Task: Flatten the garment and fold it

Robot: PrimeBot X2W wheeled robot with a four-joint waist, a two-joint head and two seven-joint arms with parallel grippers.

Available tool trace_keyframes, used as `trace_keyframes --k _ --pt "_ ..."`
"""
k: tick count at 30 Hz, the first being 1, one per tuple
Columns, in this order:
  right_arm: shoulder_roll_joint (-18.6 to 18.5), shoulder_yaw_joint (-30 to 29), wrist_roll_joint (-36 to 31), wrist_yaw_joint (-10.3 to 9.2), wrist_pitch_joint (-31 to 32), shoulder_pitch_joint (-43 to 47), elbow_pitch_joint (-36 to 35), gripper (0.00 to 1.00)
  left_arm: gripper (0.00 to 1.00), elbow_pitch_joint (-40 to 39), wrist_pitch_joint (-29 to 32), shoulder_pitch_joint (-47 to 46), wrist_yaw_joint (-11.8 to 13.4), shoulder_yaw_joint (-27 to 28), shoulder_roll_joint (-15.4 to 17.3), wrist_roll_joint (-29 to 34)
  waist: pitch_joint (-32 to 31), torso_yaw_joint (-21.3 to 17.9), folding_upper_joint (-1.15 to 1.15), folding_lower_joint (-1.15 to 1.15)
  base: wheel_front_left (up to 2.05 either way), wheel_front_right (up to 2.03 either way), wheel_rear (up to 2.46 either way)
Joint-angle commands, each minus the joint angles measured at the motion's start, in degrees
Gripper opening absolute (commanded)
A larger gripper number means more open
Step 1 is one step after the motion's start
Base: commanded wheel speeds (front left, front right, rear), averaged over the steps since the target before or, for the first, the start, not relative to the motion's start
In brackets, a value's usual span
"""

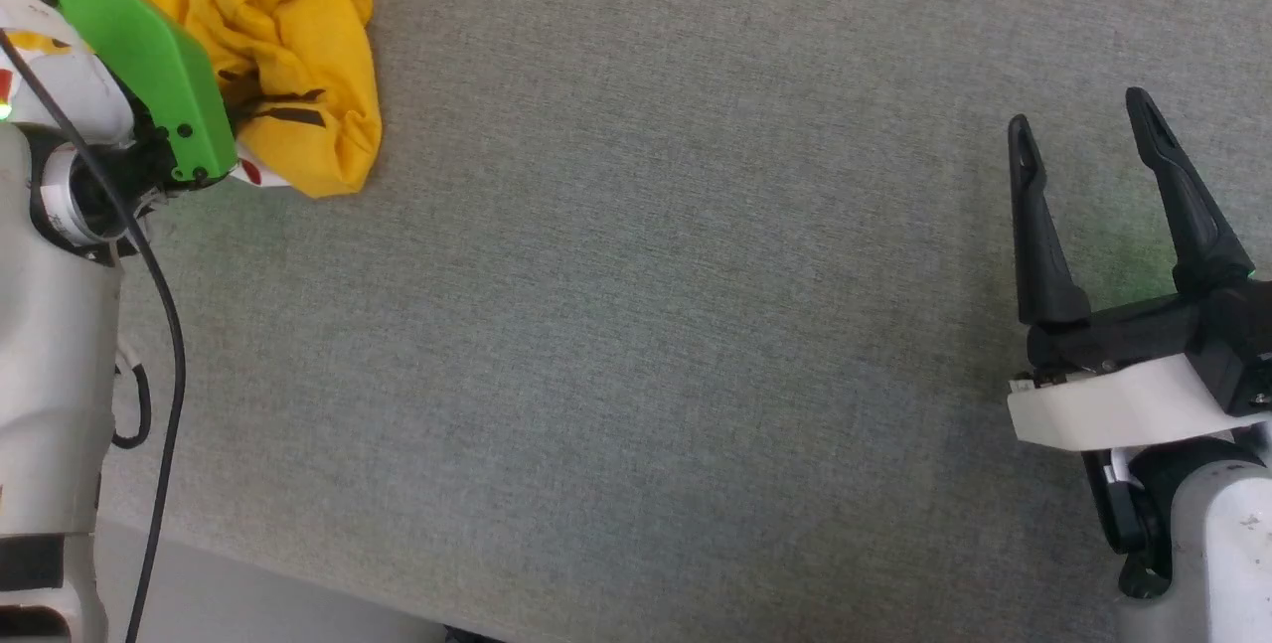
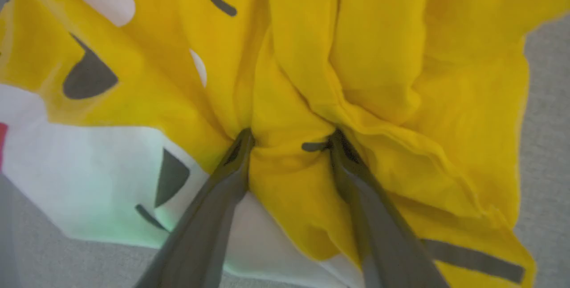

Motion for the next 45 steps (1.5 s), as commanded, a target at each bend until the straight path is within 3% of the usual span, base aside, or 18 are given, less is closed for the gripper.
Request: trace_keyframes --k 1,15,22,33,35,45 --pt "0.0 -0.1 -0.6 -0.08 0.0 -1.1 -0.1 1.00 0.00 1.0 -0.5 2.1 -0.6 -0.7 -0.7 -0.8 -0.3 -0.2 0.00 0.00 0.00 0.00 0.00" --pt "0.0 -2.4 3.0 -0.08 -3.5 0.7 4.7 1.00 0.00 1.3 -16.6 -2.0 -5.1 0.8 3.9 2.6 -11.1 -1.3 0.00 0.00 0.00 0.00 0.00" --pt "0.0 -4.9 5.4 -0.08 -5.7 3.5 7.6 1.00 0.00 -0.8 -20.3 -4.9 -6.4 -1.0 4.4 4.0 -19.1 -2.4 0.00 0.00 0.00 0.00 0.00" --pt "0.0 -8.4 8.7 -0.08 -8.2 9.0 11.1 1.00 0.00 -8.3 -15.7 -7.2 -7.1 -4.9 1.8 2.2 -30.9 -6.6 0.00 0.00 0.00 0.00 0.00" --pt "0.0 -9.9 9.0 -0.08 -8.4 10.4 11.2 1.00 0.00 -12.5 -13.6 -7.2 -7.0 -6.4 0.0 1.3 -33.0 -8.9 0.00 0.00 0.00 0.00 0.00" --pt "0.0 -13.3 9.8 -0.08 -8.5 11.7 10.2 1.00 0.00 -22.0 -11.5 -7.8 -3.0 -10.1 -7.4 0.4 -34.9 -15.1 0.00 0.00 0.00 0.00 0.00"
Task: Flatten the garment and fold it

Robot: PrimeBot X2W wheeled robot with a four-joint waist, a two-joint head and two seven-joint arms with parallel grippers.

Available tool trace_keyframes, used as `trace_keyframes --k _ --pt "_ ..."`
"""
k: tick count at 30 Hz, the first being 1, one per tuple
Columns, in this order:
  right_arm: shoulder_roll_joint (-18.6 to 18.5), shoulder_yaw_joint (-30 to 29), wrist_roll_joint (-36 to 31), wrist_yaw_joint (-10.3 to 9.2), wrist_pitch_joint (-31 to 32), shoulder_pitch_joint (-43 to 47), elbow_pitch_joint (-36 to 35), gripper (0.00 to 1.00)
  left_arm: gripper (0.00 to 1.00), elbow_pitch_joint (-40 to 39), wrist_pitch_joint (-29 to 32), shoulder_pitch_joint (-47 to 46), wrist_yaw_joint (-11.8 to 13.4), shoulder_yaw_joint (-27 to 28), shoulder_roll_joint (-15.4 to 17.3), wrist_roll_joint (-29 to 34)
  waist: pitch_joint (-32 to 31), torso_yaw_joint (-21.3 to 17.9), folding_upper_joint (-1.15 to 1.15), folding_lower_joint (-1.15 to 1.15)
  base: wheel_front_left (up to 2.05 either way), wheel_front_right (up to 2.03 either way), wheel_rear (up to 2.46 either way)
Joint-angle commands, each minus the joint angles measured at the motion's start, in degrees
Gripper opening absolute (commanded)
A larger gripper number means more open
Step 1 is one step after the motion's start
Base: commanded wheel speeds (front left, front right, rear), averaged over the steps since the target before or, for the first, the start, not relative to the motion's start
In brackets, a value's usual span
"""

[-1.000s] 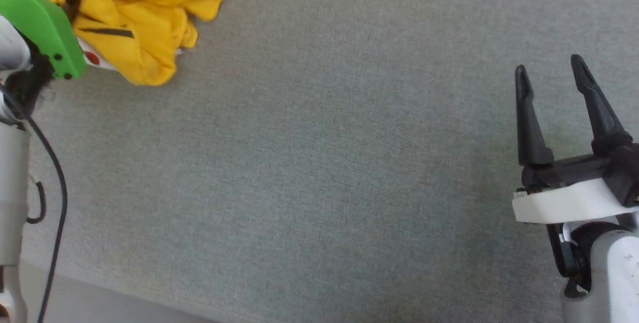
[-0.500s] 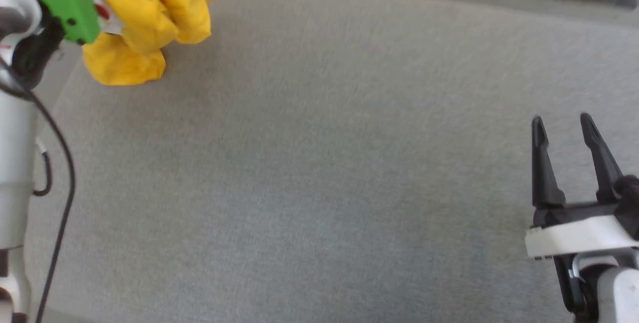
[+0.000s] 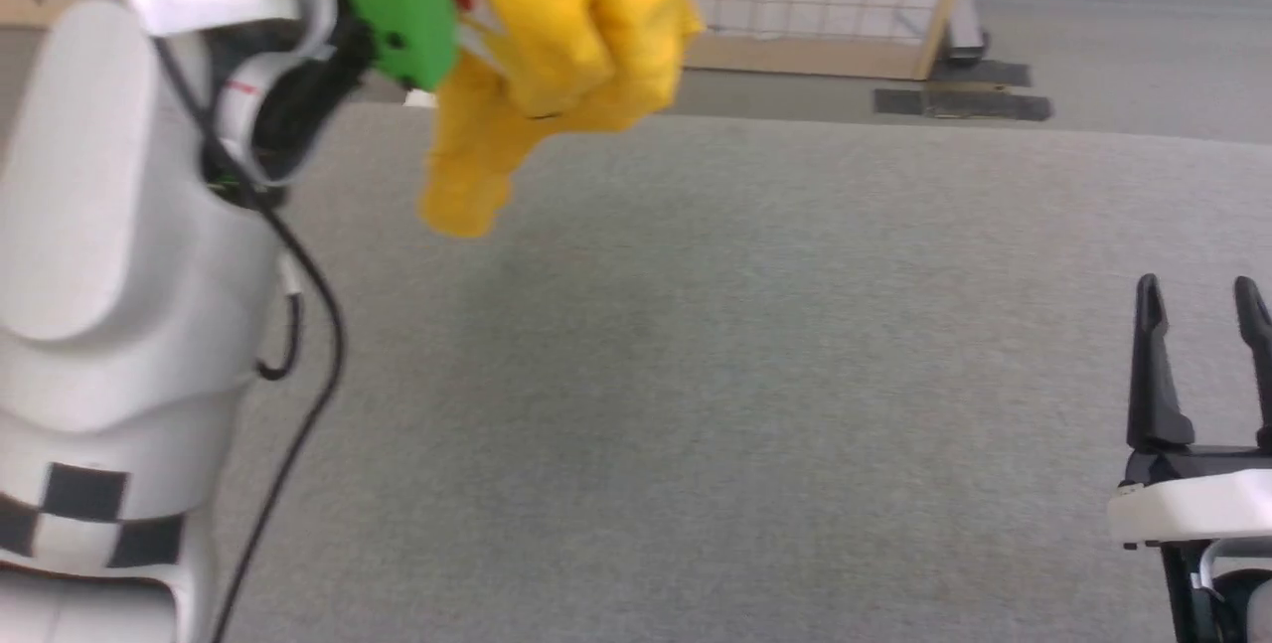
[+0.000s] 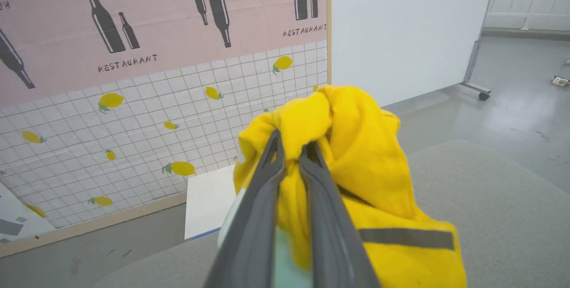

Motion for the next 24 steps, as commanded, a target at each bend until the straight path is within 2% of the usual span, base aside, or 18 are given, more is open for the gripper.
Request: trace_keyframes --k 1,8,12,18,24 --pt "0.0 -0.4 0.6 -0.08 -0.3 0.6 -0.4 1.00 0.00 -1.0 0.1 -1.2 0.9 -0.7 -1.3 0.1 -1.6 -3.6 0.00 0.00 0.00 0.00 0.00" --pt "0.0 -2.4 1.0 -0.08 -0.4 -1.0 -0.6 1.00 0.00 -3.7 -0.8 0.3 4.0 -4.7 -7.4 1.2 0.4 -7.1 0.00 0.00 0.00 0.00 0.00" --pt "0.0 -3.4 1.5 -0.08 -0.9 -1.9 -0.2 1.00 0.00 -3.7 -3.6 2.7 4.9 -7.8 -9.2 3.9 2.4 -8.8 0.00 0.00 0.00 0.00 0.00" --pt "0.0 -2.6 2.3 -0.08 -1.7 -3.2 0.5 1.00 0.00 0.5 -10.0 9.2 5.3 -11.3 -11.3 5.7 6.5 -10.7 0.00 0.00 0.00 0.00 0.00" --pt "0.0 -2.1 3.0 -0.08 -2.6 -3.9 1.6 1.00 0.00 6.8 -15.6 17.8 5.7 -15.1 -14.4 4.1 9.5 -11.0 0.00 0.00 0.00 0.00 0.00"
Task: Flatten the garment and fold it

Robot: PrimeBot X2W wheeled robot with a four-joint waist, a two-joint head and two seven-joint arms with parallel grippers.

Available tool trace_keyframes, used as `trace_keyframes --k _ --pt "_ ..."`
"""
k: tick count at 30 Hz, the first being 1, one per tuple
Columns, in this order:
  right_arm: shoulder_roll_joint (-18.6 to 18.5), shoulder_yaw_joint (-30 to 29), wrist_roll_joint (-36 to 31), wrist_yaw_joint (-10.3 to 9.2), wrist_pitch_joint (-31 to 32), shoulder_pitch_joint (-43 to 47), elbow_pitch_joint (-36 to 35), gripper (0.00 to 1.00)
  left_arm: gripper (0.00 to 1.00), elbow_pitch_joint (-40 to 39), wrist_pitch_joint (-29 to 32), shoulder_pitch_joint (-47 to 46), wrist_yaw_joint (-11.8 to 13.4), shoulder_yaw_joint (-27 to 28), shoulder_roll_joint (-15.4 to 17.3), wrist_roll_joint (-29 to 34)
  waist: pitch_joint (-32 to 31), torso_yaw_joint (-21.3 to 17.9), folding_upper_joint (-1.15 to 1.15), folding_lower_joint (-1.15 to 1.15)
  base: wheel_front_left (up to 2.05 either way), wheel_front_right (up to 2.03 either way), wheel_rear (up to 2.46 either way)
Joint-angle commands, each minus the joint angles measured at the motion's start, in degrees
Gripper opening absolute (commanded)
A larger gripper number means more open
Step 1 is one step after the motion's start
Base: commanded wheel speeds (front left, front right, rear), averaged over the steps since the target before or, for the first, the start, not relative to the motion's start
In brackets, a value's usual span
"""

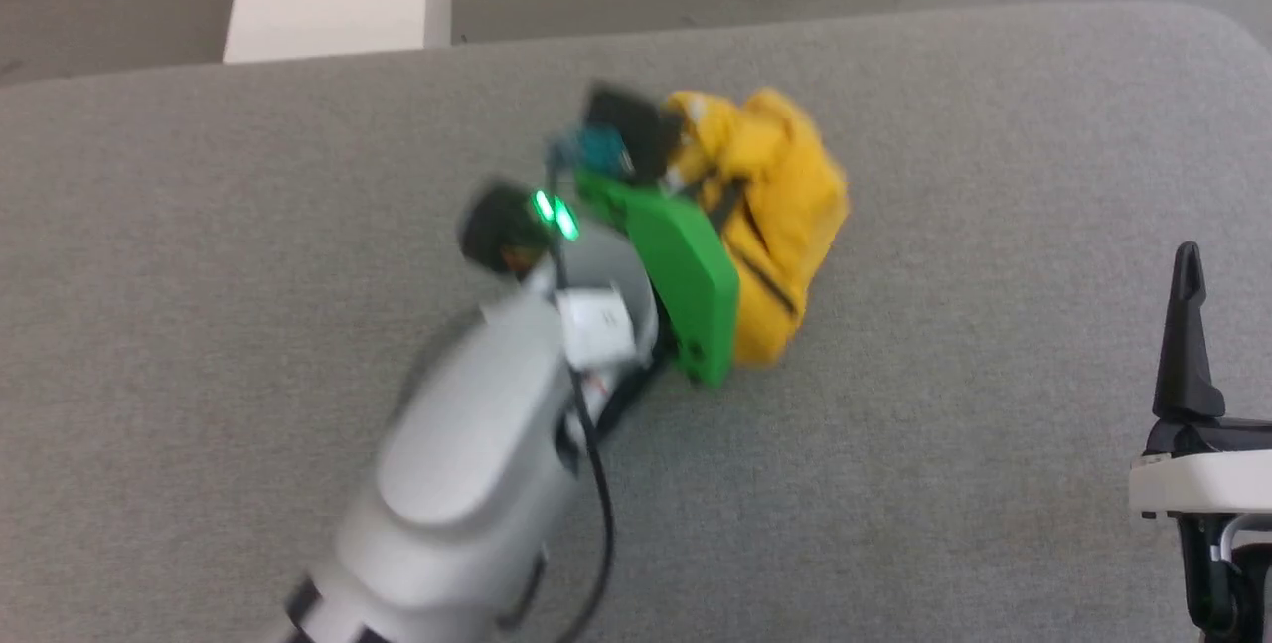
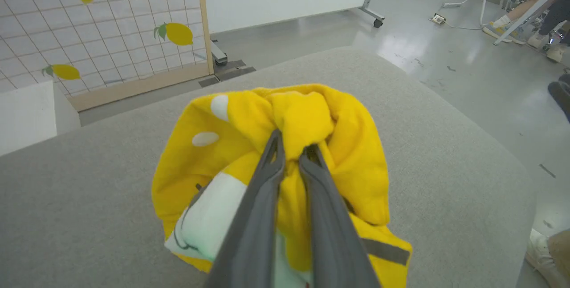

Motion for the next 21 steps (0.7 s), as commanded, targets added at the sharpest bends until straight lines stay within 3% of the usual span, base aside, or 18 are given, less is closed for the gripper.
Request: trace_keyframes --k 1,9,10,11,12,18,21 --pt "0.0 0.3 0.4 -0.08 -0.6 -1.0 0.2 1.00 0.00 1.1 -1.0 2.2 0.2 -1.1 -0.8 -0.5 2.2 -0.8 -0.01 0.00 0.00 0.00 0.00" --pt "0.0 2.3 0.8 -0.08 -1.2 -2.3 1.8 1.00 0.00 11.8 -5.6 8.0 1.8 -8.0 -2.1 -0.8 3.7 0.0 -0.01 0.00 0.00 0.00 0.00" --pt "0.0 2.4 0.8 -0.08 -1.3 -2.3 2.1 1.00 0.29 12.8 -6.3 8.1 2.0 -8.2 -2.2 -0.8 3.7 0.1 -0.01 0.00 0.00 0.00 0.00" --pt "0.0 2.5 0.8 -0.08 -1.5 -2.4 2.4 1.00 0.74 13.7 -7.5 8.0 2.3 -8.3 -2.2 -1.1 3.7 0.2 -0.01 0.00 0.00 0.00 0.00" --pt "0.0 2.5 0.8 -0.08 -1.6 -2.4 2.6 1.00 1.00 14.3 -8.4 7.9 2.5 -8.2 -2.2 -1.4 3.5 0.4 -0.01 0.00 0.00 0.00 0.00" --pt "0.0 2.4 0.2 -0.08 -1.9 -1.8 4.0 1.00 1.00 13.6 -16.0 7.1 3.5 -5.9 -2.3 -4.0 1.2 1.0 -0.01 0.00 0.00 0.00 0.00" --pt "0.0 2.3 -0.2 -0.08 -1.6 -0.4 4.7 1.00 1.00 9.8 -22.2 9.3 4.8 -2.0 0.0 -4.8 -1.3 1.4 -0.01 0.00 0.00 0.00 0.00"
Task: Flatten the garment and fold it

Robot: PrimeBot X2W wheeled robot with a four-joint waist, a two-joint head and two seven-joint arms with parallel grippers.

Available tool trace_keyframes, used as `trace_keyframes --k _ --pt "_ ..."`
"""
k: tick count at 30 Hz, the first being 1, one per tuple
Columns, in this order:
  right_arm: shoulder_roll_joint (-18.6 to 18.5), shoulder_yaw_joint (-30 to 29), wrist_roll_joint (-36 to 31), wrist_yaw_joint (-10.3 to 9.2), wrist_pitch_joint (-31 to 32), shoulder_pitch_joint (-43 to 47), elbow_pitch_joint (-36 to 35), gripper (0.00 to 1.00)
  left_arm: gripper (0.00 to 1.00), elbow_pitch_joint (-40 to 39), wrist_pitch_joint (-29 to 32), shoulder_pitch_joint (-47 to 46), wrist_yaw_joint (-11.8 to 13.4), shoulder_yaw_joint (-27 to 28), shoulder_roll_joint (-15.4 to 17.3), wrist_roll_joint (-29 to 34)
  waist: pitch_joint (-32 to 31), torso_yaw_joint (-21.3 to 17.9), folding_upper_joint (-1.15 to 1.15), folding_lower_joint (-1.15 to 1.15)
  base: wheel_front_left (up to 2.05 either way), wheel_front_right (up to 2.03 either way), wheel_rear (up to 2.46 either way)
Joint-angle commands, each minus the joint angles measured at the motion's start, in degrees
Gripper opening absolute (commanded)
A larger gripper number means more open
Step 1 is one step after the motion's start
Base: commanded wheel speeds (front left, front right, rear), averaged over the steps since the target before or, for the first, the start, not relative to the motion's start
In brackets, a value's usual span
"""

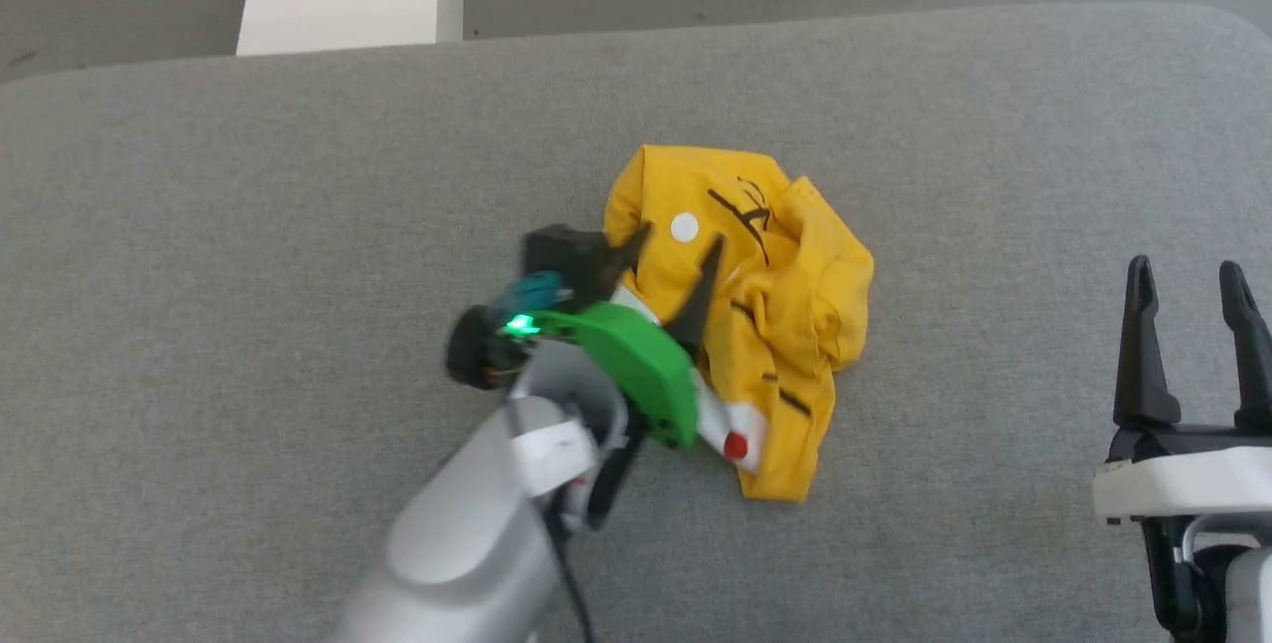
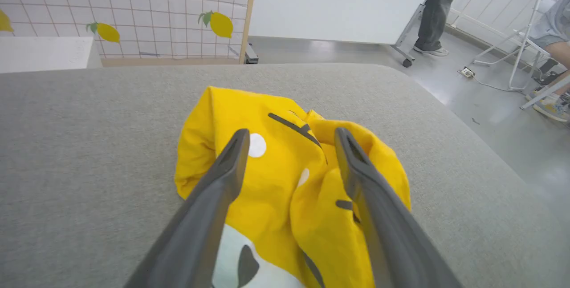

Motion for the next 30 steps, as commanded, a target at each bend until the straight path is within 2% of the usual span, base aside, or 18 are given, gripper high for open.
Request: trace_keyframes --k 1,4,10,16,21,30 --pt "0.0 0.0 -0.4 -0.08 -0.1 1.0 0.3 1.00 1.00 -1.7 -2.2 2.1 0.8 1.6 2.0 -0.5 -2.3 0.5 0.00 0.00 0.00 0.00 0.00" --pt "0.0 -0.1 -0.6 -0.08 0.3 2.2 0.4 1.00 1.00 -6.3 -6.0 5.8 2.6 4.8 5.9 -0.4 -3.8 0.7 0.00 0.00 0.00 0.00 0.00" --pt "0.0 -0.2 -0.8 -0.08 1.0 4.7 0.6 1.00 1.00 -17.3 -12.7 15.9 7.9 12.7 12.5 0.1 -6.1 1.0 0.00 0.00 0.00 0.00 0.00" --pt "0.0 -0.1 -0.7 -0.08 1.7 7.1 0.6 1.00 1.00 -26.1 -14.3 27.4 9.2 18.6 16.3 3.7 -7.7 1.8 0.00 0.00 0.00 0.00 0.00" --pt "0.0 0.0 -0.7 -0.08 2.4 9.0 0.5 1.00 1.00 -30.5 -14.4 34.3 10.6 20.3 15.1 10.1 -8.8 2.9 0.00 0.00 0.00 0.00 0.00" --pt "0.0 1.1 1.3 -0.08 6.2 6.4 -1.4 1.00 1.00 -28.3 -14.4 34.9 6.4 21.9 10.9 12.4 -9.5 4.9 0.00 0.00 0.00 0.00 0.00"
